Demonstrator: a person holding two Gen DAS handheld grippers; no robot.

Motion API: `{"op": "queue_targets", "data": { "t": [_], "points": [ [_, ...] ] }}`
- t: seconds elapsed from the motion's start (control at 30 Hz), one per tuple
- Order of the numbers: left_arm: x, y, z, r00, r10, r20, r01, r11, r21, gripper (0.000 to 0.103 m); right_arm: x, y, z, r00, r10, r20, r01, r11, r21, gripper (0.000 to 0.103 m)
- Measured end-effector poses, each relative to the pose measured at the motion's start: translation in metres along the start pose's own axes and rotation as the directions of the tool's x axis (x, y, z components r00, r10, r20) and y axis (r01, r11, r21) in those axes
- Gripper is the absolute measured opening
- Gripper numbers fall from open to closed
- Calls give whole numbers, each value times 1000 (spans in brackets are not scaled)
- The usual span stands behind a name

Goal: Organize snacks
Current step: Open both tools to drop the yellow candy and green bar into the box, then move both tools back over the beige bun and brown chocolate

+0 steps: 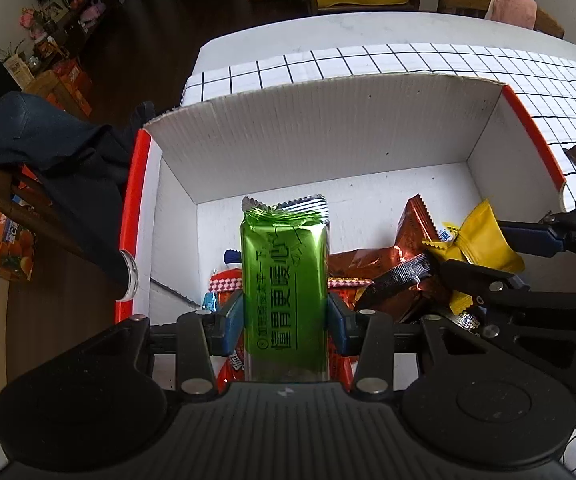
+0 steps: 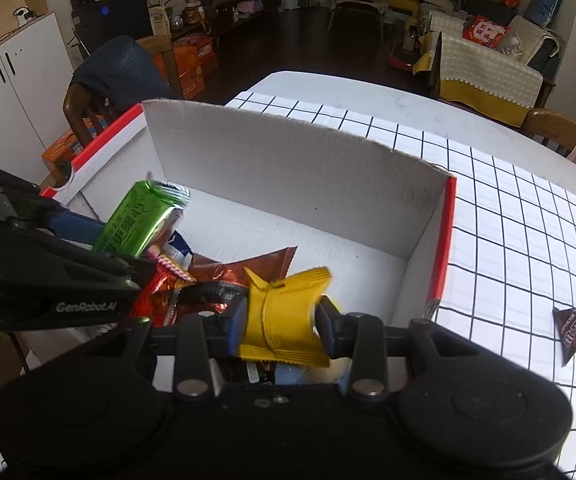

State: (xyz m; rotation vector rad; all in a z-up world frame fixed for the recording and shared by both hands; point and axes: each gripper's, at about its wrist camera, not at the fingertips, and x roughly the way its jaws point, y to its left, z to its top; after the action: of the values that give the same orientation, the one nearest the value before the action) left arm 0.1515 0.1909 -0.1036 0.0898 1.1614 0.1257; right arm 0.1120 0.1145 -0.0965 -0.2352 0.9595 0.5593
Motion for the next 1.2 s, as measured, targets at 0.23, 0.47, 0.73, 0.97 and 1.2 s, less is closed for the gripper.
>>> {"op": "queue_targets", "data": {
  "t": [0.23,0.47,0.73,0.97,1.2],
  "points": [
    [-3,1,-1,1000,3,10,-3,1000,-16,43,-6,-4,-1,1000,30,7,-30,999,21,41],
    [-25,-3,-6,998,-4,61,5,1000,-11,55,-26,-11,-5,997,65,35,-67,996,54,52],
    [-59,-21,-7,989,-40,139,40,999,1,65,-57,-30,-14,994,85,75,-93,989,118,63],
    [-80,-48,-5,977,-84,198,78,996,34,75,-83,-56,-29,991,88,104,-102,984,143,72],
    [-94,-86,3,960,-142,240,125,989,84,81,-112,-95,-48,987,64,146,-94,973,213,82]
  ]
}}
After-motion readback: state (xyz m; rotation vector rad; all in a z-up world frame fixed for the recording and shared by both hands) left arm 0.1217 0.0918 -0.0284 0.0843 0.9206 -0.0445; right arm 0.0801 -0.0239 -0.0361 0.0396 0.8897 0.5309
